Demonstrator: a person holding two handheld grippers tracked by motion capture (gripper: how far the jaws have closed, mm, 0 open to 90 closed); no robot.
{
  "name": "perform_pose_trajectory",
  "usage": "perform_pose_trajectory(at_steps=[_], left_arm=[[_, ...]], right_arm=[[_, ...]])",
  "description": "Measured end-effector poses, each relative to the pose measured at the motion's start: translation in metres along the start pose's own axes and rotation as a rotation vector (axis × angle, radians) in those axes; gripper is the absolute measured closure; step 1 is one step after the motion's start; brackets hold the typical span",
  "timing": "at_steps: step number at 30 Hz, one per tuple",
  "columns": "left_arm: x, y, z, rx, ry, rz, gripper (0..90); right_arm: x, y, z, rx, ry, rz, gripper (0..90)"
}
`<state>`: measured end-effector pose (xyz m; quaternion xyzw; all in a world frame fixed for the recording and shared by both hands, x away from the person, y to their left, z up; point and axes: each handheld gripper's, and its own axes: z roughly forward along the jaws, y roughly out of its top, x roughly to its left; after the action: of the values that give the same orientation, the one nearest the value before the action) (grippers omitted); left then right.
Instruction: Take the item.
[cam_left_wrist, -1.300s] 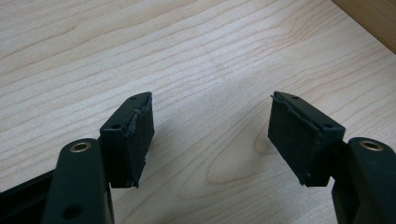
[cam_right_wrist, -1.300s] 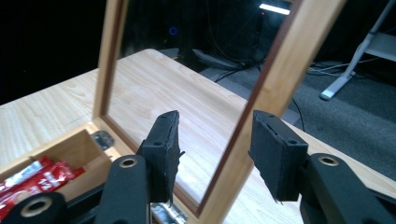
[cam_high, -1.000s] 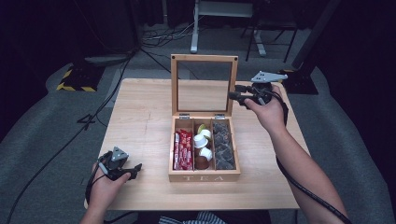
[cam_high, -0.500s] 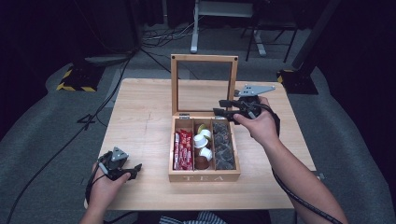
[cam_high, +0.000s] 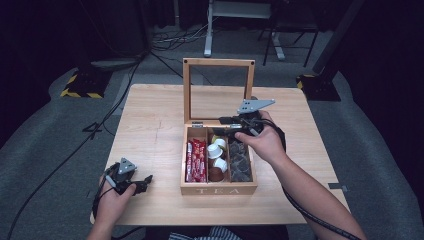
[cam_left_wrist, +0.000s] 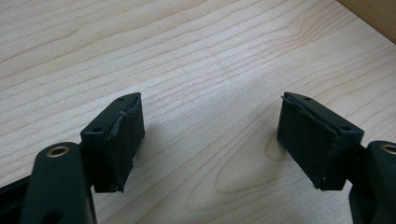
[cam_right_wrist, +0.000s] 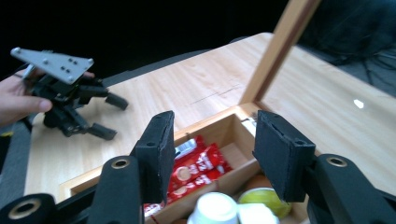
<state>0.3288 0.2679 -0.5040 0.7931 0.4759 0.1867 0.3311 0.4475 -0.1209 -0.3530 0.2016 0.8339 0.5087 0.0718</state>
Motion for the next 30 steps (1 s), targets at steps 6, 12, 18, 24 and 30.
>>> perform_pose_trajectory(at_steps=[6,12,18,24,30], left_arm=[[0.000,0.000,0.000,0.000,0.000,-0.004,22.8],[0.000,0.000,0.000,0.000,0.002,-0.004,22.8],[0.000,0.000,0.000,0.000,0.002,-0.003,22.8],[0.000,0.000,0.000,0.000,0.002,-0.003,22.7],[0.000,0.000,0.000,0.002,0.003,0.000,22.8]], right_arm=[[0.010,-0.001,0.016,0.049,0.035,-0.006,48.9],[0.022,-0.007,0.040,0.126,0.066,0.014,51.3],[0.026,-0.017,0.057,0.222,0.013,0.034,51.8],[0.031,-0.026,0.074,0.300,0.006,0.045,52.3],[0.035,-0.031,0.082,0.338,0.017,0.044,51.7]])
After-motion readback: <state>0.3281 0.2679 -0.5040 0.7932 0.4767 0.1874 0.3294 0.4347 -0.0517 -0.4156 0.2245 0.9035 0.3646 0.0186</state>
